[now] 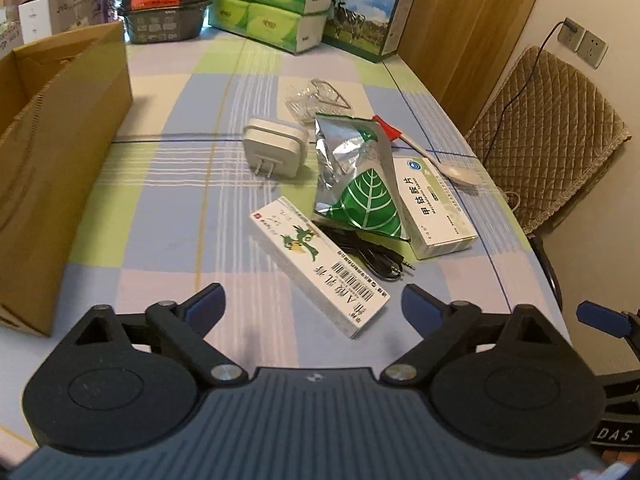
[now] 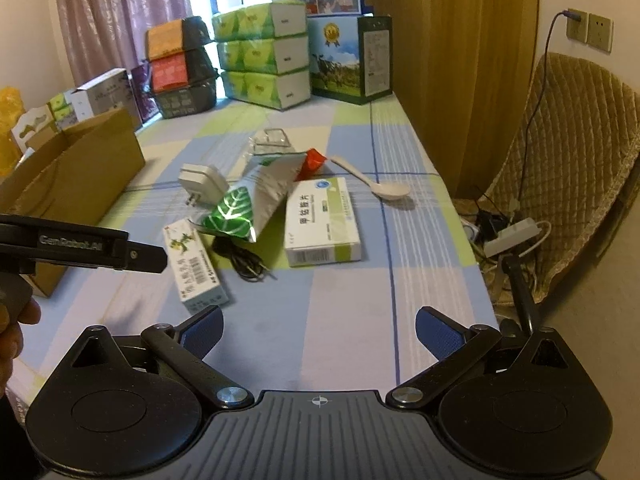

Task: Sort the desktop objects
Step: 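Move the left tool back to the white ointment box, then grasp the white ointment box with the left tool while the right tool grasps the black cable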

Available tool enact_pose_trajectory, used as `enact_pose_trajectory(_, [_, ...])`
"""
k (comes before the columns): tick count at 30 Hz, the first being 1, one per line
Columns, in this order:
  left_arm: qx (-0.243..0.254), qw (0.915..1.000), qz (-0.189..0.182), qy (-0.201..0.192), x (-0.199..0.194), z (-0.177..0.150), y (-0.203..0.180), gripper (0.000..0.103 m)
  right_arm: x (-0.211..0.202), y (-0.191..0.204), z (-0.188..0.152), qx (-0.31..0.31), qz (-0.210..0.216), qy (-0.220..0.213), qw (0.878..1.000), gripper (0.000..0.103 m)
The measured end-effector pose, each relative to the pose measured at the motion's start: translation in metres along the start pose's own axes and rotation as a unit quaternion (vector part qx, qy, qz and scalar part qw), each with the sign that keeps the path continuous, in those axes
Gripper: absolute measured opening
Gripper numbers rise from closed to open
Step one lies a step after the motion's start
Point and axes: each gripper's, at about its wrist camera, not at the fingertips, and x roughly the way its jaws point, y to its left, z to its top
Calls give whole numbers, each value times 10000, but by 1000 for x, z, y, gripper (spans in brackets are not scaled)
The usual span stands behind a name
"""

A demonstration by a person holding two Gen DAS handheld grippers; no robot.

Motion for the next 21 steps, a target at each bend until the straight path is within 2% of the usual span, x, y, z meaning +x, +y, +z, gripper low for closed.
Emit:
enact_pose_trajectory(12, [0,9996,23,265,59,9,-8,76,34,-5,3,14,43,317,9995,100])
enact_pose_trajectory(14, [5,9996,-71,280,61,9,-3,75,39,-5,3,-10,80,382,9992,100])
enact_pose_trajectory(16, [109,9994,-74,309,58,8,2,64,43,-3,3,-52,151,366,9992,100])
enact_pose_trajectory(18, [313,9990,17,333,54,6,8,48,50,2,4,-171,204,377,9989,99])
enact_pose_trajectory(21, [385,9984,119,403,50,1,23,38,60,11,7,-276,370,364,9983,95])
